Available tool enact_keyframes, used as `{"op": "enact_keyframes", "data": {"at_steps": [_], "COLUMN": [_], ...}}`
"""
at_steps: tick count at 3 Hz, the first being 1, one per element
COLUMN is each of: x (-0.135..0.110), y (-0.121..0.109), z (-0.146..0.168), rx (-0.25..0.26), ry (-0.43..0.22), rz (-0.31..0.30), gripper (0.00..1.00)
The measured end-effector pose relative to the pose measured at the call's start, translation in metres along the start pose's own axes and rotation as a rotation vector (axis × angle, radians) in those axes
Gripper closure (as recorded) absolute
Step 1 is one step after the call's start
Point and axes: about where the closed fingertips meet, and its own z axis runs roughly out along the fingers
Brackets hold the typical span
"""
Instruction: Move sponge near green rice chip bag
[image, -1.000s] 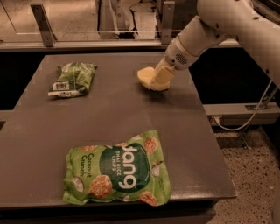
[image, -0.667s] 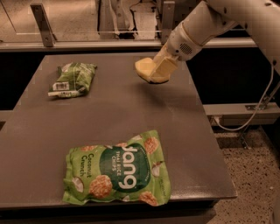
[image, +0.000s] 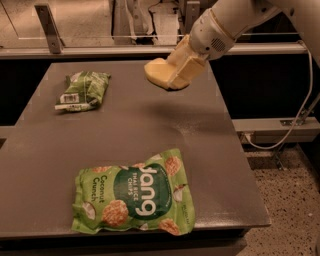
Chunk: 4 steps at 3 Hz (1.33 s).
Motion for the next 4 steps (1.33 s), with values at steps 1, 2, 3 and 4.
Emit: {"op": "enact_keyframes", "data": {"at_steps": [1, 2, 3, 4], "x": [-0.010, -0.010, -0.011, -0.020], "y": [0.014, 0.046, 0.080, 0.103], "z": [-0.004, -0.003, 0.002, 0.006], "rx": [-0.039, -0.138, -0.248, -0.315], "ry": [-0.013, -0.080, -0.142, -0.184], "rz": [-0.086, -0.126, -0.114, -0.119], "gripper": [1.00, 1.00, 1.00, 1.00]}}
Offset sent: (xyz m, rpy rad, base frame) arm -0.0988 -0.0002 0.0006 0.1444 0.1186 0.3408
